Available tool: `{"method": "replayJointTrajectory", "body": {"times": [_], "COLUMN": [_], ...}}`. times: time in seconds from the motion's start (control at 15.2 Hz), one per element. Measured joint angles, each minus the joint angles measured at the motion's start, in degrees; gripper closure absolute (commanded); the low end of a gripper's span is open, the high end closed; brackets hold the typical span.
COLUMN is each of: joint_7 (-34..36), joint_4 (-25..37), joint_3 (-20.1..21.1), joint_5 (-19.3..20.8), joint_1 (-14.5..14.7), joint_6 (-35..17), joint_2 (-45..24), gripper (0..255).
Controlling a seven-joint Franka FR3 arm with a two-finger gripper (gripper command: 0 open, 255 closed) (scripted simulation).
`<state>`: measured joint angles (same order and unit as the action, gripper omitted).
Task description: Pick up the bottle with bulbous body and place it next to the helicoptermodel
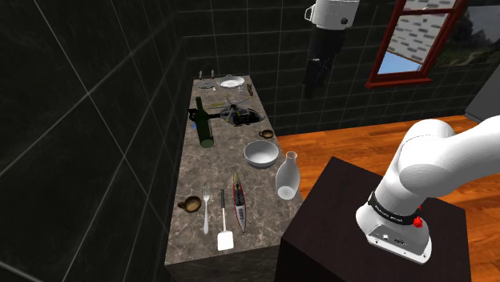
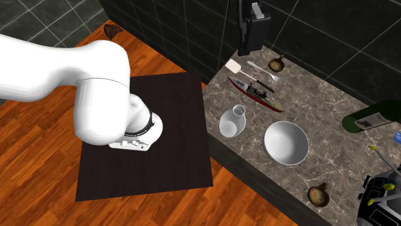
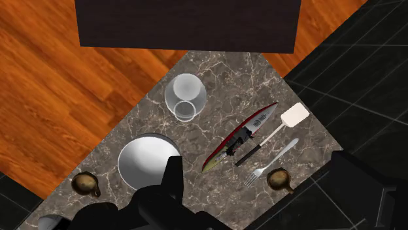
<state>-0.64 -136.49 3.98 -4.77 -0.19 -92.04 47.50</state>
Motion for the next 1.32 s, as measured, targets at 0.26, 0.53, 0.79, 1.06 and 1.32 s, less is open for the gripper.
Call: {"method": "replayJointTrajectory", "body": {"times": [0.26,0.53,0.79,1.06,1.32], "joint_7": [-0.14,-0.72,-1.13,-1.18,-2.06], "joint_4": [-4.56,-12.15,-18.32,-24.15,-28.27], "joint_3": [0.05,-0.22,-0.34,-0.12,-0.67], "joint_5": [0.07,0.42,0.65,0.62,1.1], "joint_1": [-0.19,-0.78,-1.44,-1.94,-3.09], "joint_6": [-4.2,-12.47,-21.28,-31.46,-42.53], "joint_2": [0.67,0.52,-1.43,-5.15,-11.45], "gripper": [0,0,0,0,0]}}
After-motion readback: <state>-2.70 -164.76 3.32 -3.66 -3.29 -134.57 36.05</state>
